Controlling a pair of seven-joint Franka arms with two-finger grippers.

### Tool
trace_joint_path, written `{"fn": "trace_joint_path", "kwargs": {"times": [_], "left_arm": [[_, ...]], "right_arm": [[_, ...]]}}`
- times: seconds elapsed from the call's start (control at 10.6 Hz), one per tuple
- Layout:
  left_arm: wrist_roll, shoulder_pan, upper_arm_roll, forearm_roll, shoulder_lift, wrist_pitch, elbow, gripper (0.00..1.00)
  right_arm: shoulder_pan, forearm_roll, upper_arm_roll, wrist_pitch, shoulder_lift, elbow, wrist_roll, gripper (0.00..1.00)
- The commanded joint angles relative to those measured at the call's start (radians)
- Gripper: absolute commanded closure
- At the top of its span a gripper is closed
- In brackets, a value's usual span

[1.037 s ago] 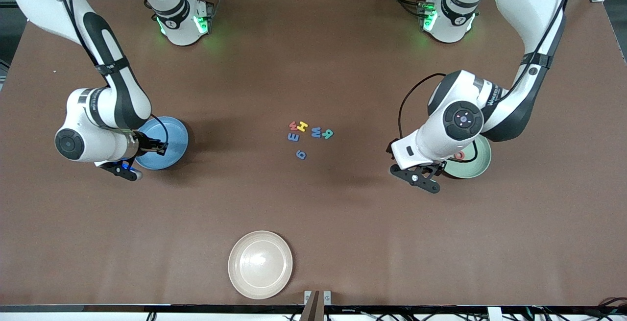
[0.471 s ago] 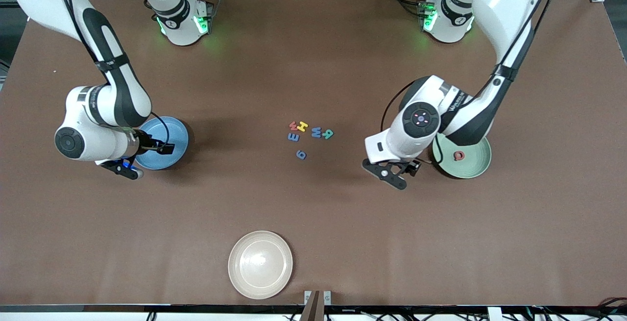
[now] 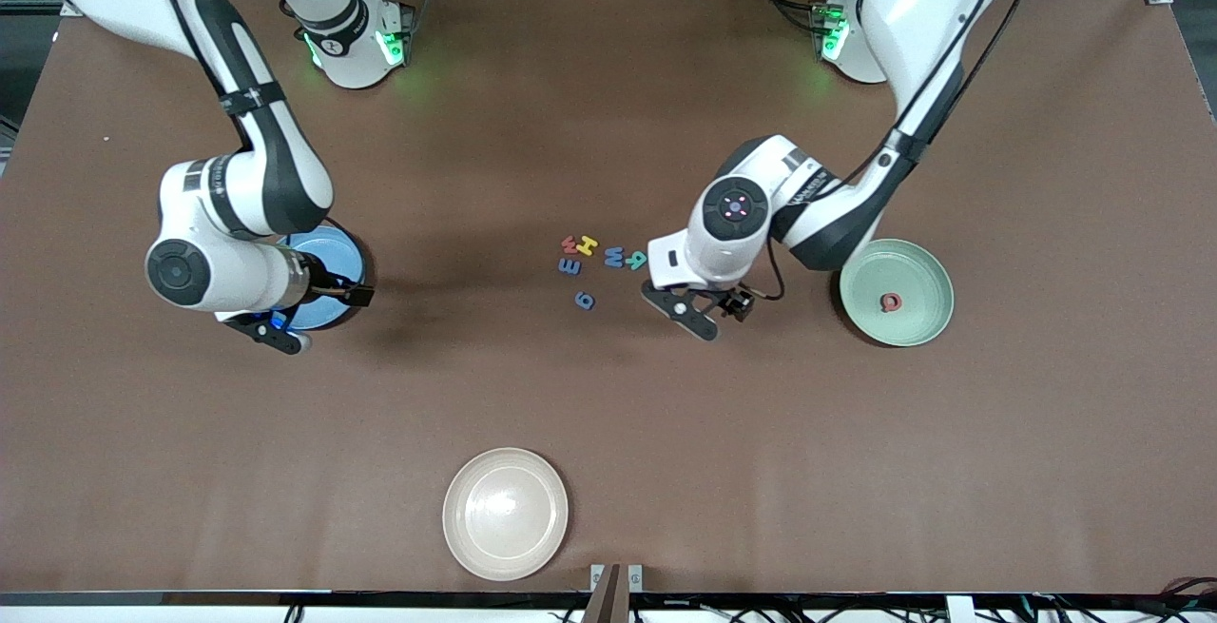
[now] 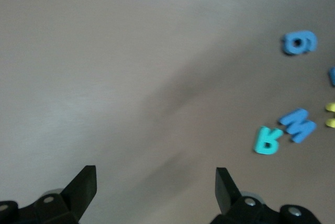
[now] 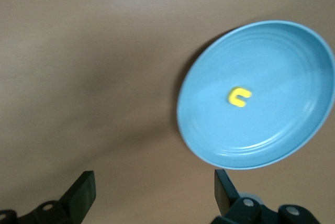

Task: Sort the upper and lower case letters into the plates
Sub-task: 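Release the u on the blue plate while the left gripper returns to the letters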

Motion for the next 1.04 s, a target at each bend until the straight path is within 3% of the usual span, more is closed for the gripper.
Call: {"fn": "trace_joint_path", "kwargs": {"times": [0.0, 0.28, 0.94], "left_arm": [[-0.022, -0.033, 0.002, 0.06, -0.016, 0.101, -0.101, 0.0], [-0.022, -0.066, -0.003, 0.073, -0.016, 0.244, -0.21, 0.0], [-0.033, -0.128, 0.002, 0.079, 0.016, 0.297, -0.21, 0.03]], "right_arm": [[0.018, 0.014, -0.001, 0.032, 0.004, 0.007, 0.019, 0.0], [0.07, 0.014, -0.001, 0.084, 0.028, 0.007, 0.12, 0.0], [0.125, 0.016, -0.001, 0.148, 0.077, 0.036, 0.228, 0.0]]}}
